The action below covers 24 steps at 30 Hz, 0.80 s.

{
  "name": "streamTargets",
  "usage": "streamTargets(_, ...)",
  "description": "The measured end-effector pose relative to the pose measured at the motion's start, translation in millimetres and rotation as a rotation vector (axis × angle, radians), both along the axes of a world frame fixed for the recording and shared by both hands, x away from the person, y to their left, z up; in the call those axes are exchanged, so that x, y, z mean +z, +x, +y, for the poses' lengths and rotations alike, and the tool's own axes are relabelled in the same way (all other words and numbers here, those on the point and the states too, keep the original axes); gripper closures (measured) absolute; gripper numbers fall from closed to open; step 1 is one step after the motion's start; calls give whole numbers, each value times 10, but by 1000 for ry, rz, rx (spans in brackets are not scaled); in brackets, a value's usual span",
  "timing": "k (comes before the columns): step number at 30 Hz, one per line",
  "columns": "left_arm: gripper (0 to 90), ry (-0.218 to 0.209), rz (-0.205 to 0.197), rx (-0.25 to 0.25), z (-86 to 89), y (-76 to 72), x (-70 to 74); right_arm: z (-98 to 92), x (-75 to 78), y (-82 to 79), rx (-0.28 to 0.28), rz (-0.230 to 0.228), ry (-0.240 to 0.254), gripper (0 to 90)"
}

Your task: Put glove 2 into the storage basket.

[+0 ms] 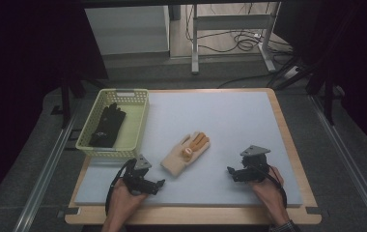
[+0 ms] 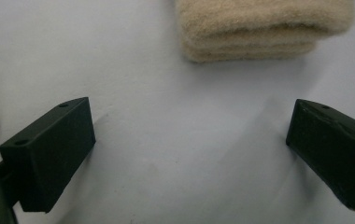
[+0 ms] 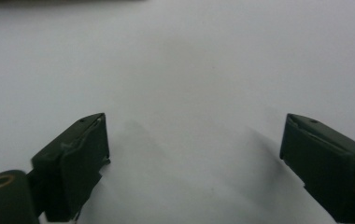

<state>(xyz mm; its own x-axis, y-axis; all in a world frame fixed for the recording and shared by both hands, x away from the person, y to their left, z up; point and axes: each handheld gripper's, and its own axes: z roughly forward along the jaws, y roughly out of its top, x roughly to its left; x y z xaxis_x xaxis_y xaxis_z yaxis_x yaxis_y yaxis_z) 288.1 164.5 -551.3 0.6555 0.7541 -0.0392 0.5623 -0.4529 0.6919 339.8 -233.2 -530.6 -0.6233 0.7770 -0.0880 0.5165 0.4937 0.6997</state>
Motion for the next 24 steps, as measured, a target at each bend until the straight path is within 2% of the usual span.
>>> streamTargets(3,17,0,-1,0,-1,-1,0,-34,-22,29,-15,23,33,46)
streamTargets(16,19,-8,8,7,-1,1,6,-32,-33,22,-13,14,33,45)
streamTargets(20,49,-6,29,22,-5,19,50,-32,-33,21,-12,14,33,45)
streamTargets(22,41,-26,29,13,-12,19,87,-32,-33,21,-13,13,33,46)
streamTargets(24,21,-24,22,3,-36,16,130,-32,-34,21,-13,13,32,45)
